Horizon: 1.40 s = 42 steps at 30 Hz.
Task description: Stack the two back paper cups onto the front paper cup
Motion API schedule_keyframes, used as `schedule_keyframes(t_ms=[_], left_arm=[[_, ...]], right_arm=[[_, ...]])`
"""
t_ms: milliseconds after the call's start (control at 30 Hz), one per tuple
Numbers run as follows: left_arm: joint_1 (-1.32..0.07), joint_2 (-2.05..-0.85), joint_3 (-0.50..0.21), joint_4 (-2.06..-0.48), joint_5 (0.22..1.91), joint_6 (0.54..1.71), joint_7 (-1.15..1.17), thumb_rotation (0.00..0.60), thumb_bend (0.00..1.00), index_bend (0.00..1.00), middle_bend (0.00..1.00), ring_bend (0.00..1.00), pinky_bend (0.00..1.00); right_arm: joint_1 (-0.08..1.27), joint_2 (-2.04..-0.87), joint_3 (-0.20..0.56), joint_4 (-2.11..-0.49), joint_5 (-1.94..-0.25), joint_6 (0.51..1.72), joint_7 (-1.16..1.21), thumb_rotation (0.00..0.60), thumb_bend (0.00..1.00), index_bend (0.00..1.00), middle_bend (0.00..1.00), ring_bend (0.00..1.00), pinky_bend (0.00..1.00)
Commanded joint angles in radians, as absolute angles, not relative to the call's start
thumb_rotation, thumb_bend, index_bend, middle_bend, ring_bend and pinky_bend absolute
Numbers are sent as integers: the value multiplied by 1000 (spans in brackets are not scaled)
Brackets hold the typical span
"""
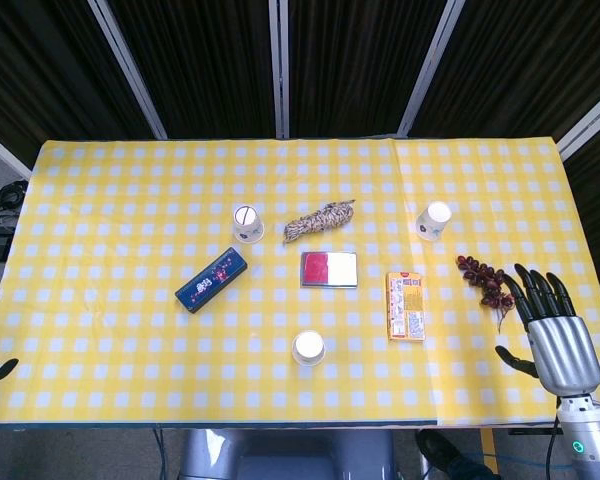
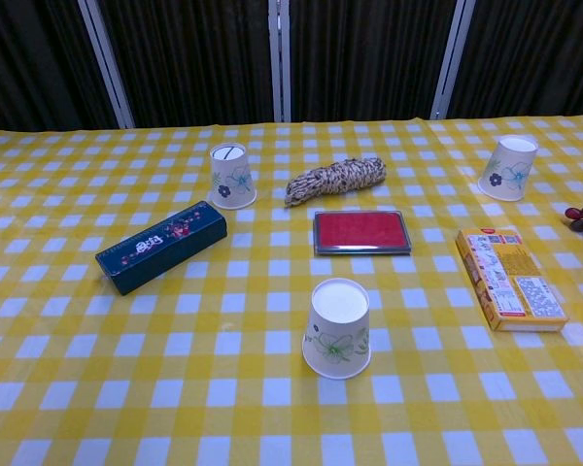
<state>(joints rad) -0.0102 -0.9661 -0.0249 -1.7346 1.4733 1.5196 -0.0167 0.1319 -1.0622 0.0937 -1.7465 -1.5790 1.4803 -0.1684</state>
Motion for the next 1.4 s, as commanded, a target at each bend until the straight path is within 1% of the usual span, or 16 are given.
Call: schedule_keyframes(t_ms=[33, 67, 167, 233, 333, 400, 567, 633, 700, 800, 967, 1233, 1400], left_arm=[[-15, -966, -29, -1734, 1464, 1510, -18, 600, 0, 0, 0, 0, 0], [-19, -967, -31, -1733, 1460, 1503, -22, 600, 0, 0, 0, 0, 0], [-26, -971, -38, -1726, 1443, 1491, -20, 600, 0, 0, 0, 0, 0], [-32, -978, -43, -1722, 1431, 1482, -7, 600, 0, 0, 0, 0, 0], [-39, -987, -48, -1719, 1419, 1472, 9, 600, 0, 0, 0, 0, 0], [-43, -992, -50, -1717, 1413, 1466, 19, 600, 0, 0, 0, 0, 0], [-52, -1005, -54, -1709, 1385, 1445, 56, 600, 0, 0, 0, 0, 0], [-54, -1009, -56, -1709, 1379, 1444, 65, 600, 0, 0, 0, 0, 0], [-55, -1011, -58, -1708, 1374, 1443, 69, 600, 0, 0, 0, 0, 0], [-57, -1015, -62, -1706, 1361, 1439, 78, 600, 0, 0, 0, 0, 0], [-66, -1021, -66, -1692, 1333, 1414, 87, 600, 0, 0, 0, 0, 0], [-68, -1025, -72, -1684, 1313, 1409, 91, 600, 0, 0, 0, 0, 0], [-71, -1028, -74, -1679, 1303, 1403, 93, 600, 0, 0, 0, 0, 0]], right_arm=[[215, -1055, 121, -1678, -1534, 1348, -122, 600, 0, 0, 0, 0, 11], [254, -1045, 138, -1660, -1510, 1286, -103, 600, 0, 0, 0, 0, 19], [342, -1037, 176, -1616, -1465, 1158, -36, 600, 0, 4, 0, 0, 45], [430, -1054, 213, -1548, -1424, 1038, 38, 600, 0, 9, 0, 0, 65], [523, -1094, 243, -1455, -1374, 908, 108, 600, 0, 16, 9, 0, 124], [570, -1122, 254, -1405, -1347, 839, 145, 600, 0, 26, 33, 0, 167], [686, -1221, 274, -1244, -1284, 686, 190, 600, 0, 51, 89, 27, 207], [712, -1255, 278, -1193, -1262, 657, 187, 600, 21, 63, 107, 52, 209], [730, -1283, 282, -1154, -1243, 642, 180, 600, 88, 80, 128, 82, 209], [767, -1363, 290, -1044, -1181, 616, 143, 600, 138, 94, 137, 99, 211], [823, -1460, 289, -896, -1088, 533, 96, 600, 153, 98, 137, 120, 232], [863, -1544, 273, -770, -1073, 529, 46, 600, 170, 124, 145, 122, 232], [877, -1590, 270, -698, -1076, 540, 30, 600, 200, 161, 188, 161, 233]])
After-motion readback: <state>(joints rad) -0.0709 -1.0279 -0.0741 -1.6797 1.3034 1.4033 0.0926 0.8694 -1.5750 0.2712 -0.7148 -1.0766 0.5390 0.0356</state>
